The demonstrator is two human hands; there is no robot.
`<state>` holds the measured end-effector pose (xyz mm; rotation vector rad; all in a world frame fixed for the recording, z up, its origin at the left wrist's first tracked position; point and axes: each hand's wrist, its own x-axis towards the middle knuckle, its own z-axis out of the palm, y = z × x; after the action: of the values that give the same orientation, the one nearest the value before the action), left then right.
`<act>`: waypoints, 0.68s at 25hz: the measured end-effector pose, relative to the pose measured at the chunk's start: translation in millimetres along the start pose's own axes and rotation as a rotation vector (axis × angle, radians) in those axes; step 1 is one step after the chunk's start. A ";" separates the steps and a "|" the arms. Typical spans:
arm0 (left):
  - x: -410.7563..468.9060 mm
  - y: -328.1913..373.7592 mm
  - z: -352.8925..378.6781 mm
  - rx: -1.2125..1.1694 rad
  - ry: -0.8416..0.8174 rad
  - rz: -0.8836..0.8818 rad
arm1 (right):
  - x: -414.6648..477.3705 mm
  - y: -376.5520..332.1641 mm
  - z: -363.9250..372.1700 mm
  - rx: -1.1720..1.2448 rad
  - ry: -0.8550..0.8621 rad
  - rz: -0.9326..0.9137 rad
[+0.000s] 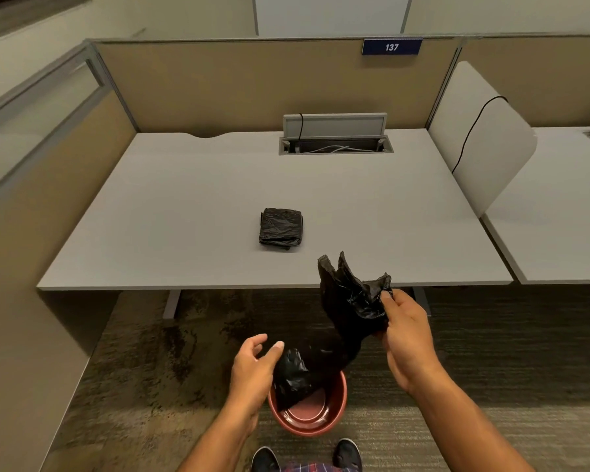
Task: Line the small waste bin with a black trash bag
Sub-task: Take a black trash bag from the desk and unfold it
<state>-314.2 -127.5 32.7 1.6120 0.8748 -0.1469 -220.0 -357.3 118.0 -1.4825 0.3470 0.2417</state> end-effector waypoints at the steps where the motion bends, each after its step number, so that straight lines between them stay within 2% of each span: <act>1: -3.4 5.9 3.8 -0.049 -0.058 0.020 | -1.6 0.3 2.1 -0.016 -0.018 -0.002; 3: -12.4 22.7 11.1 -0.180 -0.153 0.028 | -3.8 1.2 7.0 -0.036 -0.052 -0.010; 8: -26.6 63.1 14.5 -0.328 -0.225 0.186 | -9.5 5.4 15.7 -0.108 -0.122 -0.095; 14: -29.8 96.8 14.6 -0.160 -0.147 0.369 | -14.6 11.2 23.0 -0.270 -0.201 -0.160; 17: -27.2 92.4 8.9 -0.158 -0.159 0.363 | -12.5 10.2 21.5 -0.270 -0.150 -0.176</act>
<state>-274.3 -145.9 118.9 1.5592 0.4507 0.0488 -233.6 -334.4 114.4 -1.7384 0.0631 0.2643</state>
